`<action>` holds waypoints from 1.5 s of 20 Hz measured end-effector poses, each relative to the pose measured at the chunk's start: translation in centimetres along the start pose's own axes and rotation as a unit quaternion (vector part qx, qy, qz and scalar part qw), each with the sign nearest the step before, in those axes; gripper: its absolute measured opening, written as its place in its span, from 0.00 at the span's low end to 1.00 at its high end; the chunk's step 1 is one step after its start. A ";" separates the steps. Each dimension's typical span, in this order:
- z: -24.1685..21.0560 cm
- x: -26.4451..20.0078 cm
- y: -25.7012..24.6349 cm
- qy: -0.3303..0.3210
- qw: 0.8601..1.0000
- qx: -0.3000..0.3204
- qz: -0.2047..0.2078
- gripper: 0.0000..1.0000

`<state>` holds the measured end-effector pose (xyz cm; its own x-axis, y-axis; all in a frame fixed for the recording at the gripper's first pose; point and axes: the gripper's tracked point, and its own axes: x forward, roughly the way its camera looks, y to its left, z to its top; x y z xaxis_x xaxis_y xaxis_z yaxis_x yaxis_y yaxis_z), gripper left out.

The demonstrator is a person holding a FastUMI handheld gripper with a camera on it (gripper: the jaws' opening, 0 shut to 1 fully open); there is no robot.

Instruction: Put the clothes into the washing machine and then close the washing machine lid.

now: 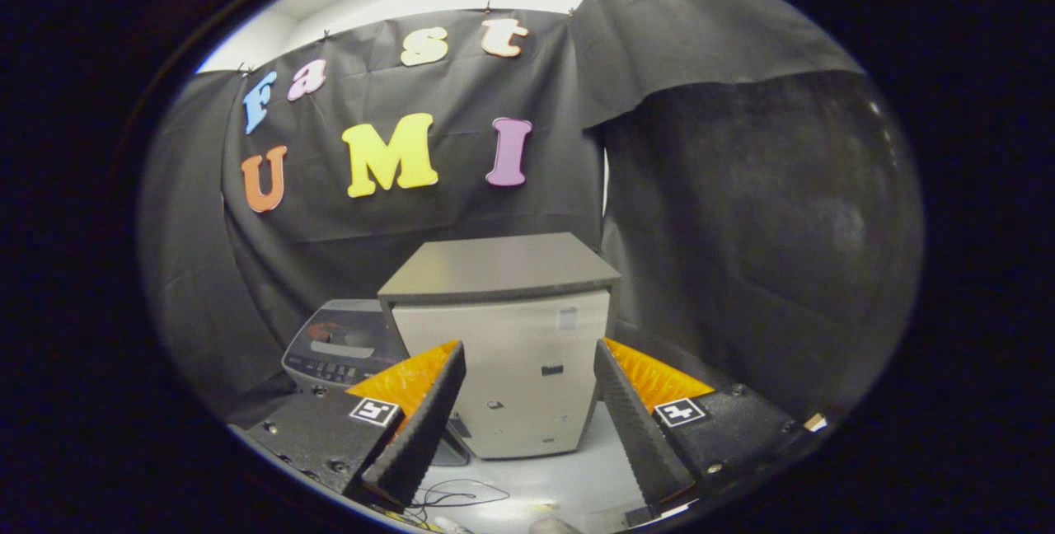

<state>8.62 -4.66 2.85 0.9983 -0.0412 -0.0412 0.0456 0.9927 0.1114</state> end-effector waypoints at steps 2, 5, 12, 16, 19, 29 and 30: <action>-1.6 -2.2 -1.7 0.004 1.000 -0.006 0.003 0.98; -3.2 -5.3 -3.1 0.008 1.000 -0.012 0.020 0.98; -4.2 -9.6 -5.5 -0.005 0.999 -0.041 0.023 0.98; -4.7 -10.3 -6.4 -0.001 0.999 -0.038 0.025 0.98; -4.6 -10.9 -6.7 -0.001 0.999 -0.035 0.027 0.98; -5.2 -12.0 -6.0 -0.005 0.998 -0.046 0.041 0.98; -5.1 -12.0 -5.9 -0.007 0.998 -0.051 0.039 0.98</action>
<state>-3.85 -9.43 -2.41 0.9991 0.0366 -0.0222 -0.0363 0.9993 0.0124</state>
